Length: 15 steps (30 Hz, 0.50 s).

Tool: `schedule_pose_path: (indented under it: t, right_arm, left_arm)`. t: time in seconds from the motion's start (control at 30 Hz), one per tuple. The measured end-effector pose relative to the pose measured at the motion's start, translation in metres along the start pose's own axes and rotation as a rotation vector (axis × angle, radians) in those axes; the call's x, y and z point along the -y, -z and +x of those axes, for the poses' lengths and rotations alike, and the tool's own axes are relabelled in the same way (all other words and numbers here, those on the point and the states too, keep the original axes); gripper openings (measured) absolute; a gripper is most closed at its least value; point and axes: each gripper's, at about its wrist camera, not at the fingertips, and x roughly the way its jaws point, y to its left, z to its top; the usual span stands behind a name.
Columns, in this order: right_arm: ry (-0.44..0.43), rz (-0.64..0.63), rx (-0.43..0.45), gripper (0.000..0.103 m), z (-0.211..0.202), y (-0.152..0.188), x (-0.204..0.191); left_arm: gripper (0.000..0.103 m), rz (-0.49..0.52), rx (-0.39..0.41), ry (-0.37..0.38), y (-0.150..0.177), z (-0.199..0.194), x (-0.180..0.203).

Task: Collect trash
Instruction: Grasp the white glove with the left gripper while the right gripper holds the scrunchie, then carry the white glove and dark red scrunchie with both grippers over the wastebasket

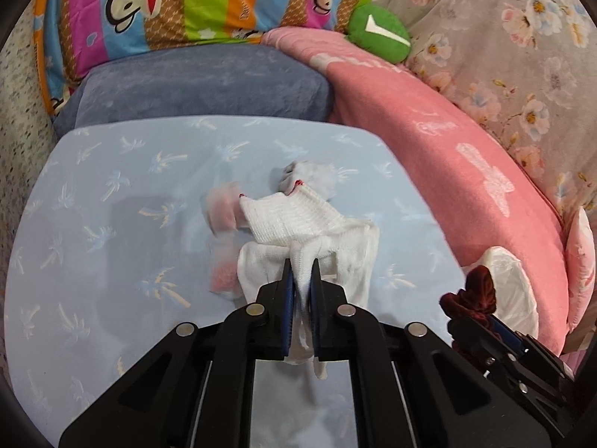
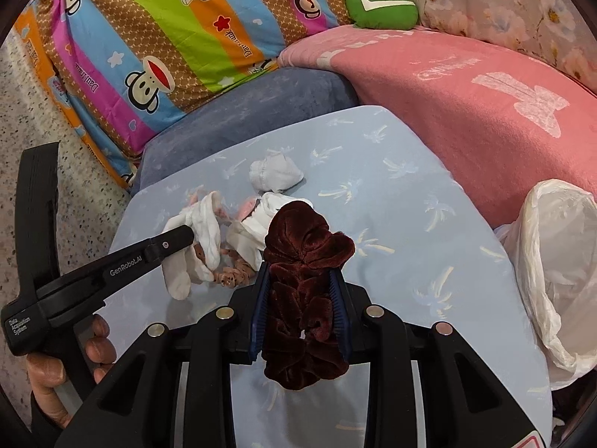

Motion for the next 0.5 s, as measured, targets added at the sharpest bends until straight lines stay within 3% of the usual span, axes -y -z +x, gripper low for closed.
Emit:
schedule_pose_path:
  t: [0.5]
  right_arm:
    - [0.022,0.089,0.142,0.03,-0.079,-0.008,0.049]
  left_arm:
    - [0.007,0.165,0.072,0.116,0.003,-0.037,0.096]
